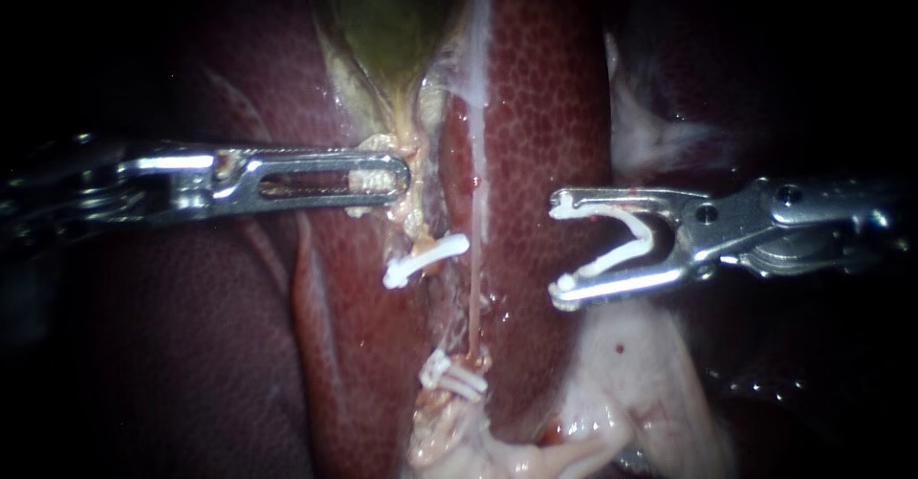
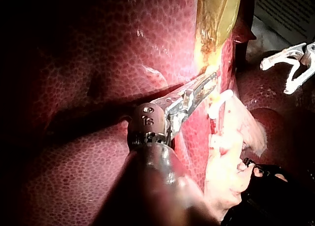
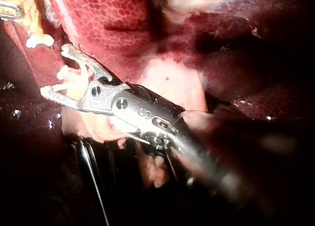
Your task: Clipping first clip right tube
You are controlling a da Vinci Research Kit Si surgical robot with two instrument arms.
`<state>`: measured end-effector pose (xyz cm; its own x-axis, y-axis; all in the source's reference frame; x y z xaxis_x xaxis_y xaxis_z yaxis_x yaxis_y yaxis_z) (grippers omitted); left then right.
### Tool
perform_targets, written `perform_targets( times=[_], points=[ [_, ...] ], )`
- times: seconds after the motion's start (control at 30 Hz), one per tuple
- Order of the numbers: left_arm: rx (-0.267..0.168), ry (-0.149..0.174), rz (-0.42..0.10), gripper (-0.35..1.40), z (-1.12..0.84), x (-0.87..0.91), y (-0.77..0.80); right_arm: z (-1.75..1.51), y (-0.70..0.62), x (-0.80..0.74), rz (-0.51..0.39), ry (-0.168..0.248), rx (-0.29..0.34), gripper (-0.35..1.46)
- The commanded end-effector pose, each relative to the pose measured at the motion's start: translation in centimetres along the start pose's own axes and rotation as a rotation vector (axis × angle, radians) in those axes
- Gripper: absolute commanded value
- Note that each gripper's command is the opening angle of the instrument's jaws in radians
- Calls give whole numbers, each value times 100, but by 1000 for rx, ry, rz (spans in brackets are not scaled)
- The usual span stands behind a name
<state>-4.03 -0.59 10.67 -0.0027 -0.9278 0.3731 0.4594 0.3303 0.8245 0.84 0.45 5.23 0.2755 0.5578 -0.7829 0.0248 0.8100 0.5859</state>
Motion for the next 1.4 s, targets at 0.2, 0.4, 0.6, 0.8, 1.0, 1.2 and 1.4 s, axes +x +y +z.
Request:
perform_targets(
  times=[0.2, 0.4, 0.6, 0.8, 1.0, 1.2, 1.4],
  points=[
    [4, 3, -1, -35, -6, -4, 0, 1, 0, 0, 0, 0, -1, 60],
    [-7, -1, -10, -35, -28, -21, 2, 1, 0, -1, 0, 0, -1, 60],
    [-24, -29, -33, -35, -61, -47, 6, 2, 0, -1, 0, 0, -1, 60],
    [-29, -65, -28, -35, -89, -70, 8, 2, 0, -2, 0, 0, 2, 60],
    [-31, -78, -25, -35, -100, -78, 6, 2, 0, -2, 0, 0, 2, 60],
    [-33, -79, -25, -33, -101, -78, 4, 3, 1, -3, -1, 0, 2, 60],
    [-33, -79, -25, -33, -101, -78, 4, 14, 2, -16, -9, -2, 5, 60]
  ],
)
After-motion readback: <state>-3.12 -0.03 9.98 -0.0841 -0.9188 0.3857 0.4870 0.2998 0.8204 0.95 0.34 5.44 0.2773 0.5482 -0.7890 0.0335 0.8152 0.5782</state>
